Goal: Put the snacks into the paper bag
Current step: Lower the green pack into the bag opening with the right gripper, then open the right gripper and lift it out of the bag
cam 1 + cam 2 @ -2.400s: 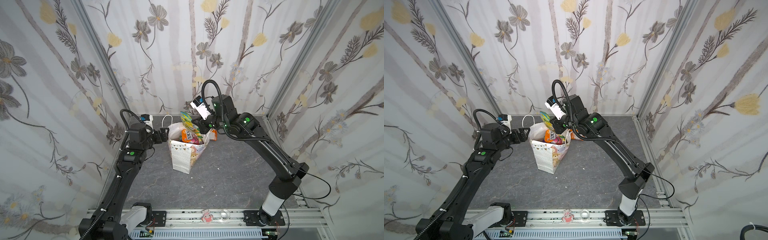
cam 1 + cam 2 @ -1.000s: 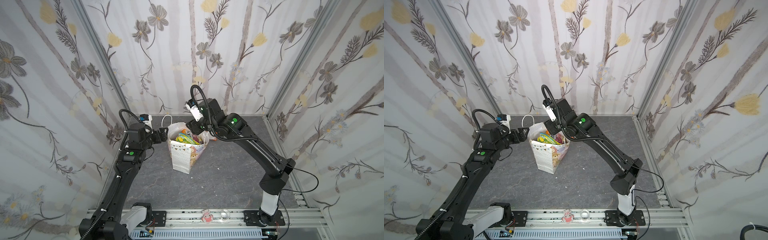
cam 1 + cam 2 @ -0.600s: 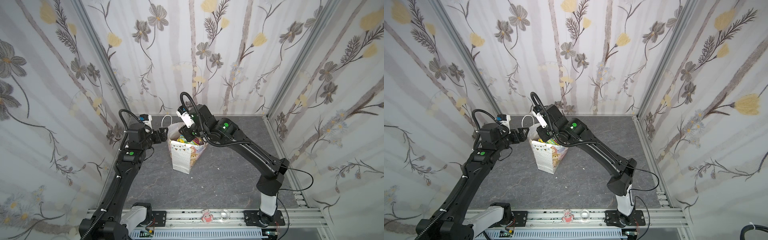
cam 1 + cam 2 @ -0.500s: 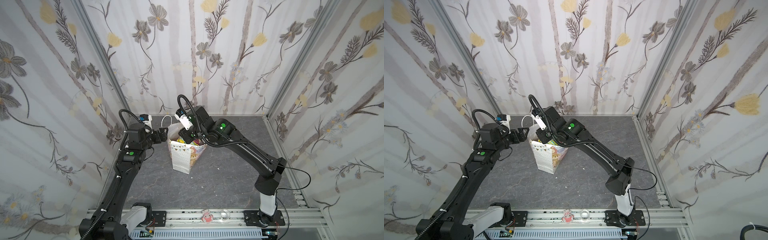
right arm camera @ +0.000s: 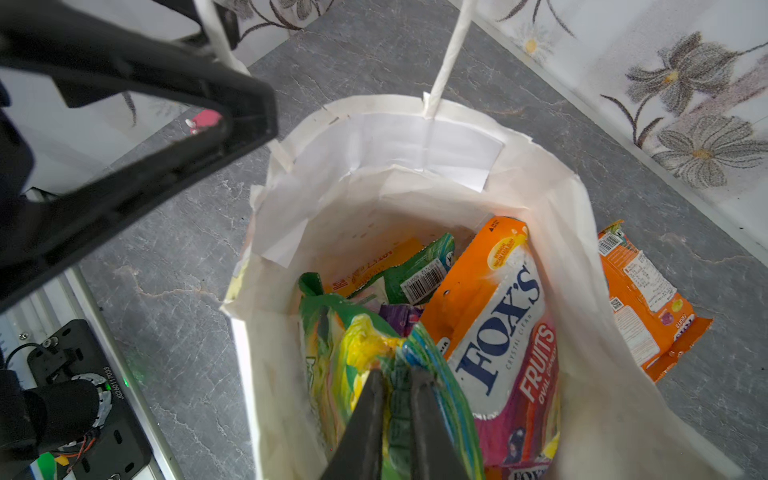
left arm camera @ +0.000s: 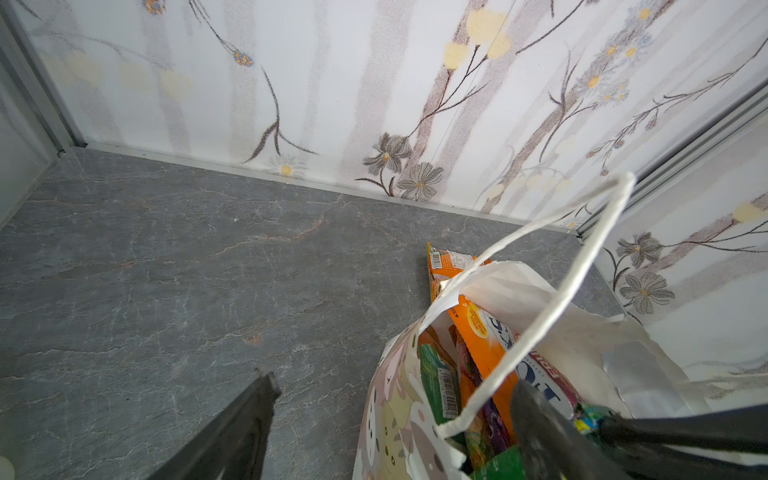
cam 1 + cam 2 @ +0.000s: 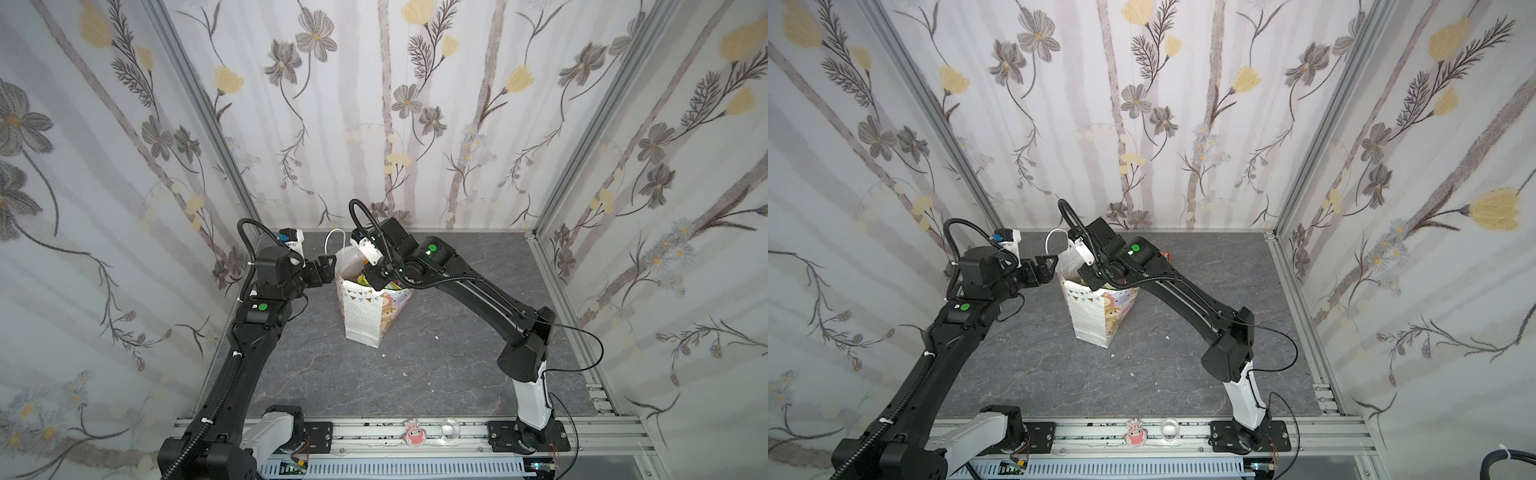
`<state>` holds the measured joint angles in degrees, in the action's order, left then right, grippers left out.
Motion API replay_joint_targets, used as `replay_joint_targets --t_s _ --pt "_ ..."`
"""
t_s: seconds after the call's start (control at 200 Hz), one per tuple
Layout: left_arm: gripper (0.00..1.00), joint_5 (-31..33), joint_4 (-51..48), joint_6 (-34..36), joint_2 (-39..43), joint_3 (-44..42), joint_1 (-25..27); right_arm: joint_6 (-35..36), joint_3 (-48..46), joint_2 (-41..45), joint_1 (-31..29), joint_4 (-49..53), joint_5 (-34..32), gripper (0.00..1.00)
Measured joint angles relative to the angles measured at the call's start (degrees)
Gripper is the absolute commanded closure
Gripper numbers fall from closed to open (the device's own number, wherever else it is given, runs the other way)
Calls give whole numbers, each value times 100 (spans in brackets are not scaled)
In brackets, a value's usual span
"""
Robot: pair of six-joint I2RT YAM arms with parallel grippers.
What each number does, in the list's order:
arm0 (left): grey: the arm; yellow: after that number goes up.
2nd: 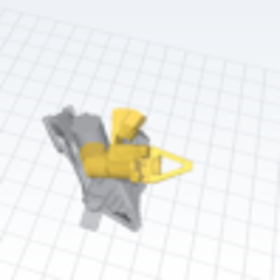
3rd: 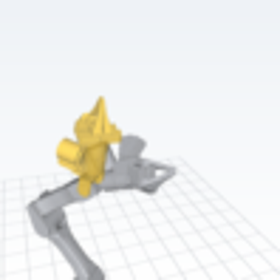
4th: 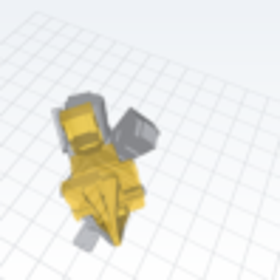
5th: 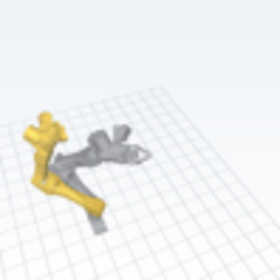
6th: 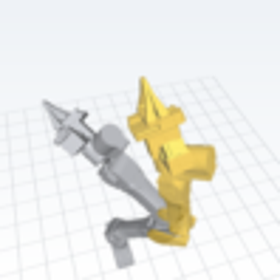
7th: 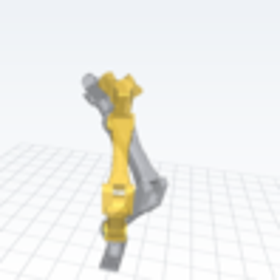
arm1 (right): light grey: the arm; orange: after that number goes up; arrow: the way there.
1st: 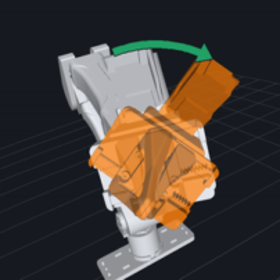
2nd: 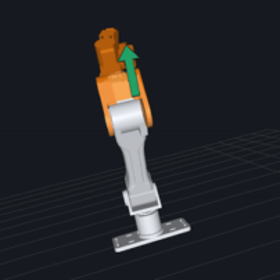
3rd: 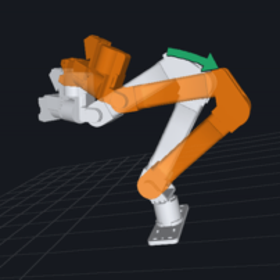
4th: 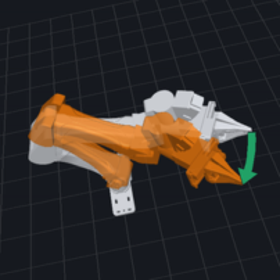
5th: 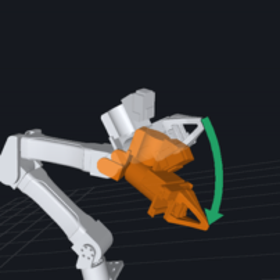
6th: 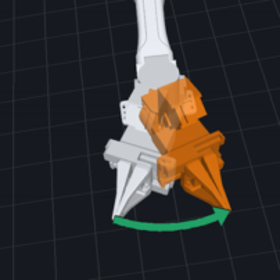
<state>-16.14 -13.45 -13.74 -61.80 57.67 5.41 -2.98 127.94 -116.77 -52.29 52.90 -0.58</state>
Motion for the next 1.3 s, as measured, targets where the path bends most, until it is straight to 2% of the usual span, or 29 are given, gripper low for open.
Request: replay_joint_targets --t_s 0.475,0.524,0.574,0.719,0.754,0.829,0.919,0.984,1.119,1.299 --pt "12 0 0 0 17 0 -11 450 431 -715 103 369 197 86" --pt "12 0 0 0 17 0 -11 446 476 -697 87 411 240 83" --pt "12 0 0 0 17 0 -11 404 487 -632 68 444 330 74" --pt "12 0 0 0 20 0 -15 278 509 -151 11 452 378 73" --pt "12 0 0 0 26 0 -17 227 516 -4 15 409 411 69" --pt "12 0 0 0 46 0 -22 146 525 258 24 299 363 68" --pt "12 2 2 0 50 -4 -26 -107 522 588 2 210 249 59" --pt "12 2 2 0 52 -4 -26 -249 435 907 -162 153 -90 58" --pt "12 2 2 0 57 -4 -26 -708 -546 1873 -750 -245 -929 54" --pt "12 -2 24 0 133 -17 -33 -1384 -3985 3963 -758 -1965 -1517 53"
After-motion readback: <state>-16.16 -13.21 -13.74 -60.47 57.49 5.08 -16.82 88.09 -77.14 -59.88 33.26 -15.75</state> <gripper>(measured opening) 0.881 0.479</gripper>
